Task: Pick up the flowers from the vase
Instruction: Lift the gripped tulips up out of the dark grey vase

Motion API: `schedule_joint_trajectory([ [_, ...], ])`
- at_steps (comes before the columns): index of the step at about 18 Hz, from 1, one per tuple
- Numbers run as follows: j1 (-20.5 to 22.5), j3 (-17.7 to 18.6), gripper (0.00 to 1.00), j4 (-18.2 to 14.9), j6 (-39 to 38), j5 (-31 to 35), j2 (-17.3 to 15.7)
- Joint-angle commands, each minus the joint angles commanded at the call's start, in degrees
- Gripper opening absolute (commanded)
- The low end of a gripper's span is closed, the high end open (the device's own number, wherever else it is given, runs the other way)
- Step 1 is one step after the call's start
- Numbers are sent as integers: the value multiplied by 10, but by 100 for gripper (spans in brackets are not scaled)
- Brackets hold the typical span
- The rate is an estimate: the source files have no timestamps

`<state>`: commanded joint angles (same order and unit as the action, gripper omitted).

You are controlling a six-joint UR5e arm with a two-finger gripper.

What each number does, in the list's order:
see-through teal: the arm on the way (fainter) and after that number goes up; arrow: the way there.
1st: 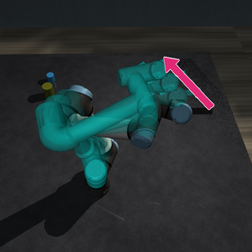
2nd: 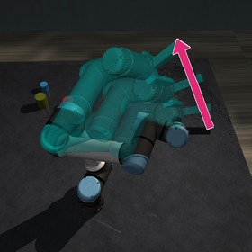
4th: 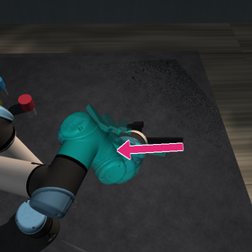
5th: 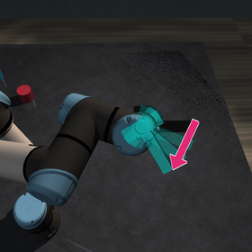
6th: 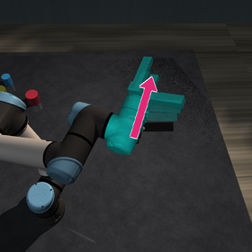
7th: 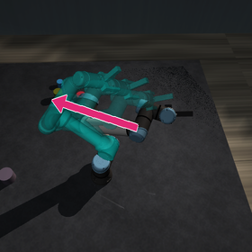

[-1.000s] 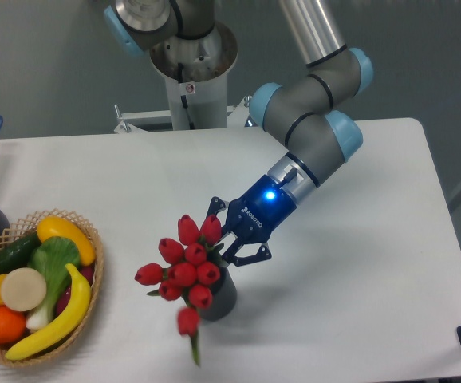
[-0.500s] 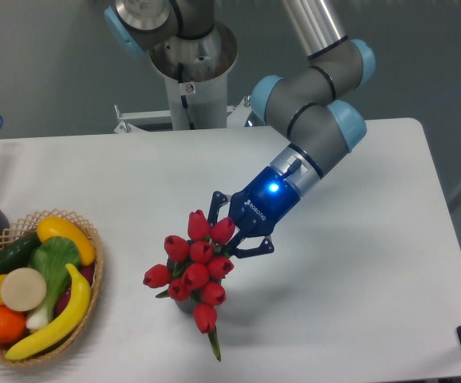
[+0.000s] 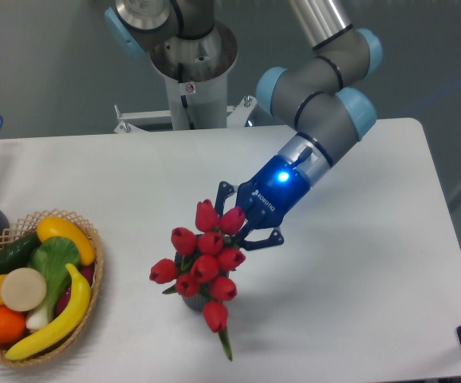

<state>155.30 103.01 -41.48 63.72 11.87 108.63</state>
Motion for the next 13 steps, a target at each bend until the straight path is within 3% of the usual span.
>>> schedule_joint_trajectory([
  [6,11,-32,14,0,-43,-22,-6],
  [13,21,-33,14,0,-73,-43,-34],
])
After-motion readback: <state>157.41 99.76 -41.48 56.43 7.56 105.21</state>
